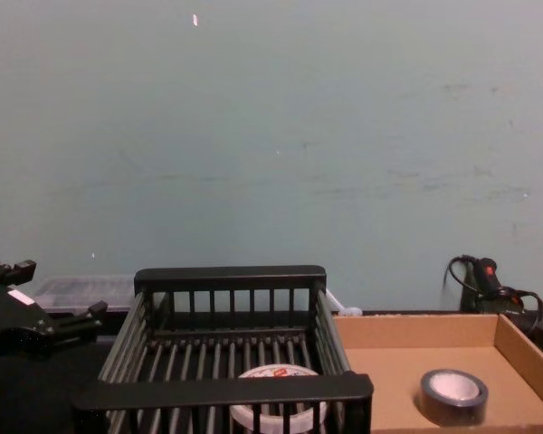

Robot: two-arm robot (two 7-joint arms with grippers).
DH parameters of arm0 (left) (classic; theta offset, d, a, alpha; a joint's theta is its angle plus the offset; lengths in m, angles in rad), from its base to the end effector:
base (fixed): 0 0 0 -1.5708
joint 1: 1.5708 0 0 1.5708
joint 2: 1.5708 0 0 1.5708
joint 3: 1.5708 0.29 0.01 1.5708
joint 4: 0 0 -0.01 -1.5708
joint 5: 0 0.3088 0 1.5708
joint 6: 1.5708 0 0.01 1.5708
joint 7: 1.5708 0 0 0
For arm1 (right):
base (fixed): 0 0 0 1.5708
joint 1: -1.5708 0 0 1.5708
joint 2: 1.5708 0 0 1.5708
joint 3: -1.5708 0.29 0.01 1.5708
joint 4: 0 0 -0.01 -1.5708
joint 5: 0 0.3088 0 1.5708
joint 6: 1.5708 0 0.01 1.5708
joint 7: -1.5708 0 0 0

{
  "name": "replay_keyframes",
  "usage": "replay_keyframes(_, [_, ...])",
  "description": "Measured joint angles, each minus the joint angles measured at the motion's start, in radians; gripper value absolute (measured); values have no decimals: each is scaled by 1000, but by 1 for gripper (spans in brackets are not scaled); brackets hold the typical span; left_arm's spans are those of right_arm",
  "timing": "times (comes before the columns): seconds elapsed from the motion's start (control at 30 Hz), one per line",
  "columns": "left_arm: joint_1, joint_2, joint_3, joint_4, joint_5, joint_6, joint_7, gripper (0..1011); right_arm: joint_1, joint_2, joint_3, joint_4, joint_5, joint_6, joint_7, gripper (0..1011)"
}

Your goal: Pick up the white tape and place it into the black box , Pick up the silver tape and place it into the brown box.

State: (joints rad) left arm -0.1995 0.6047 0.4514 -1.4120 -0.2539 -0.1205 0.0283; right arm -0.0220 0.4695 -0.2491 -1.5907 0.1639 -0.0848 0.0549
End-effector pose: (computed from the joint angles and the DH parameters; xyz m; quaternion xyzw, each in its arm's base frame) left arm 0.3581 0.0827 -0.3023 0.1415 -0.1325 0.5799 0.7913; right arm 0.3121 -0.0603 -0.3047 -0.1029 -0.0995 -0.5809 0.8013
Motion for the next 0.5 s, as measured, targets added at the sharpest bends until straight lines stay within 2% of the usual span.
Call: replay_keyframes(0.5, [0, 0, 0, 0, 0, 0, 0, 1001, 1, 1, -2, 0, -1, 0, 1, 1002])
